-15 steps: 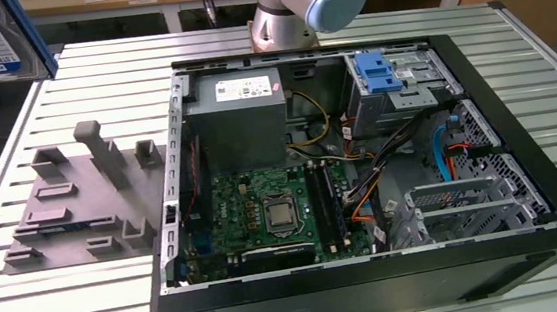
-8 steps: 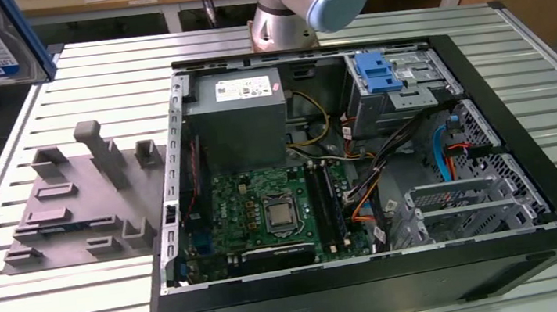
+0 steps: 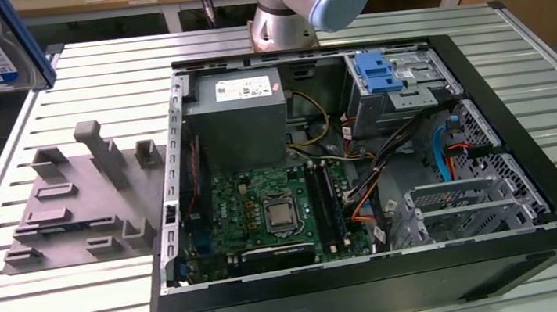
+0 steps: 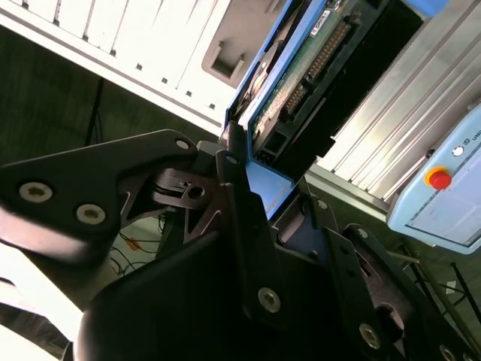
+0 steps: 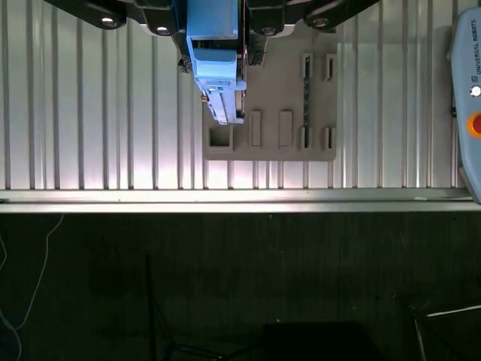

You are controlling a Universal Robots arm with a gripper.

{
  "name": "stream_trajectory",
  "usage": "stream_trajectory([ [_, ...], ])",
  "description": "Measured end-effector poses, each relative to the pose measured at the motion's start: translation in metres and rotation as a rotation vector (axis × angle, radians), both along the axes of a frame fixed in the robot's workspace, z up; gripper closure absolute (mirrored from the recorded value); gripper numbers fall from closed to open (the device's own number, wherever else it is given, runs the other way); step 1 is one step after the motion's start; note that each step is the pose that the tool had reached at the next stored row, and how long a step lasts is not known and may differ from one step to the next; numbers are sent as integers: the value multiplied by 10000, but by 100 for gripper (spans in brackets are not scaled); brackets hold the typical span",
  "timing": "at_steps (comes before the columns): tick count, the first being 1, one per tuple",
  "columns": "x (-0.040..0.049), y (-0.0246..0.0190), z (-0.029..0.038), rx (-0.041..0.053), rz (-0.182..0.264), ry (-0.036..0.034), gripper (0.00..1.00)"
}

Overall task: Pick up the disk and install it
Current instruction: 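Pick up the disk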

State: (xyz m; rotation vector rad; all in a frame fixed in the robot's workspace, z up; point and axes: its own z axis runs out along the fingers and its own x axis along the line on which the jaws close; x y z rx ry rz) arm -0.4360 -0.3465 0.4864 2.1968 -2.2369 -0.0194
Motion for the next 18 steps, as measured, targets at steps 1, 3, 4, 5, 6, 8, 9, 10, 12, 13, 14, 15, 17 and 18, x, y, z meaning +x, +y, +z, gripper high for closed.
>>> stream_trajectory([
  [1, 13, -1, 0, 0, 0, 0, 64],
  [3, 38, -3, 0, 0, 0, 0, 64],
  [4, 49, -4, 0, 0, 0, 0, 64],
  [5, 59, -5, 0, 0, 0, 1, 64],
  [6, 68, -6, 0, 0, 0, 1, 64],
  [8, 87, -9, 0, -1, 0, 1, 64],
  [9, 97, -10, 0, -1, 0, 1, 64],
  [10, 110, -11, 0, 0, 0, 0, 64],
  [12, 136, -12, 0, 0, 0, 1, 64],
  [13, 148, -13, 0, 0, 0, 1, 64],
  [14, 159, -13, 0, 1, 0, 1, 64],
  [15, 170, -13, 0, 1, 0, 1, 64],
  [17, 189, -13, 0, 2, 0, 0, 64],
  [18, 200, -13, 0, 2, 0, 1, 64],
])
